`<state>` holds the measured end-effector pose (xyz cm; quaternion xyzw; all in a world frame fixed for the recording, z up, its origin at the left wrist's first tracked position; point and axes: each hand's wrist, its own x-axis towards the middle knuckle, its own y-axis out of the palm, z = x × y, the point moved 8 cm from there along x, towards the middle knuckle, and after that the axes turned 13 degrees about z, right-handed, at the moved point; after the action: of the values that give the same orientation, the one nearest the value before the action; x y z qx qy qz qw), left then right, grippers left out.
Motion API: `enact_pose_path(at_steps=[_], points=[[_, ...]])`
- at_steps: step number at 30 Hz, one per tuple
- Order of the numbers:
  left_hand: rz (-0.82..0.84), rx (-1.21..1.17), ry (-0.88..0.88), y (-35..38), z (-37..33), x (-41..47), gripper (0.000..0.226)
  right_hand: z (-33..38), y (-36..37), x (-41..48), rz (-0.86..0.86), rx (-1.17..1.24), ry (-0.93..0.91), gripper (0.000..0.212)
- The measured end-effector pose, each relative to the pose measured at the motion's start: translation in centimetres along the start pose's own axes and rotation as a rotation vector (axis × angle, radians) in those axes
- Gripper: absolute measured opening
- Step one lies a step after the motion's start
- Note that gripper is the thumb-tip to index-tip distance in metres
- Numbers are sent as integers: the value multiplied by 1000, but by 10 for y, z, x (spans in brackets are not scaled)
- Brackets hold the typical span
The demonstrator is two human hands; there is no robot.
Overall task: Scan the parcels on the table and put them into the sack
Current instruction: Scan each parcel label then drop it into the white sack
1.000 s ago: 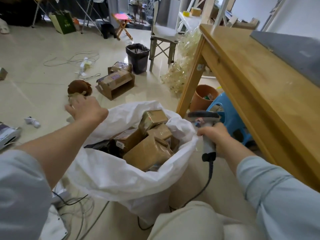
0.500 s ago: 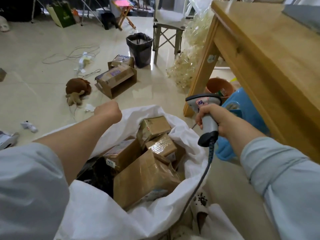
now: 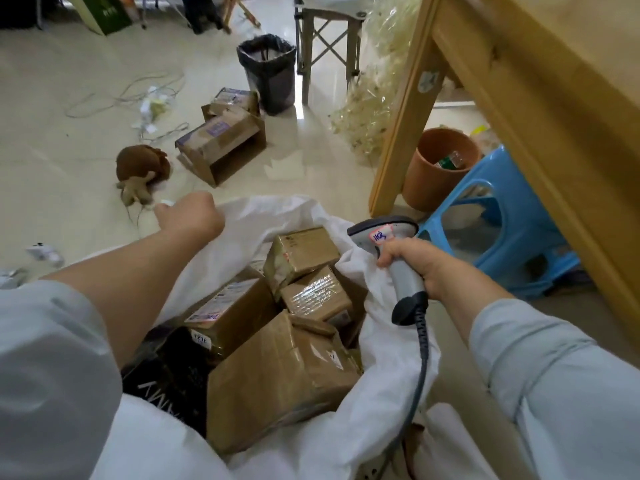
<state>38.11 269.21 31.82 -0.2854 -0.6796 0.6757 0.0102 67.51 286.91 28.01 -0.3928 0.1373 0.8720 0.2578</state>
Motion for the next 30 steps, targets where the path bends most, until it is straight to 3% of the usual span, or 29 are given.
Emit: enact_pose_path(at_steps=[4,6,8,12,16,21,26,30], points=[[-339,-54,12,-69,-11,-21,31,45,-18,-16,-132,84,-224,52],[-383,-81,-4,-76,-10,-31,29,56,-21,-28,-144,121,-296,38],[-329,-107,-24,-66,-8,-42,27,46,-18,-40,-143,120,-277,25],[-205,-185,41,-42,-6,-71,40,5,1,-62,-134,69,-175,31],[-133,-273,7,-25,16,-107,49,-26,15,-92,-140,44,-142,19],[-207,-415,-96,-21,60,-164,58,-59,33,-129,-141,60,-130,25],[-218,-514,-315,-7,126,-214,89,-77,53,-153,-151,73,-123,19],[-73,-927,-600,30,161,-257,124,-78,66,-166,-116,96,-144,32]])
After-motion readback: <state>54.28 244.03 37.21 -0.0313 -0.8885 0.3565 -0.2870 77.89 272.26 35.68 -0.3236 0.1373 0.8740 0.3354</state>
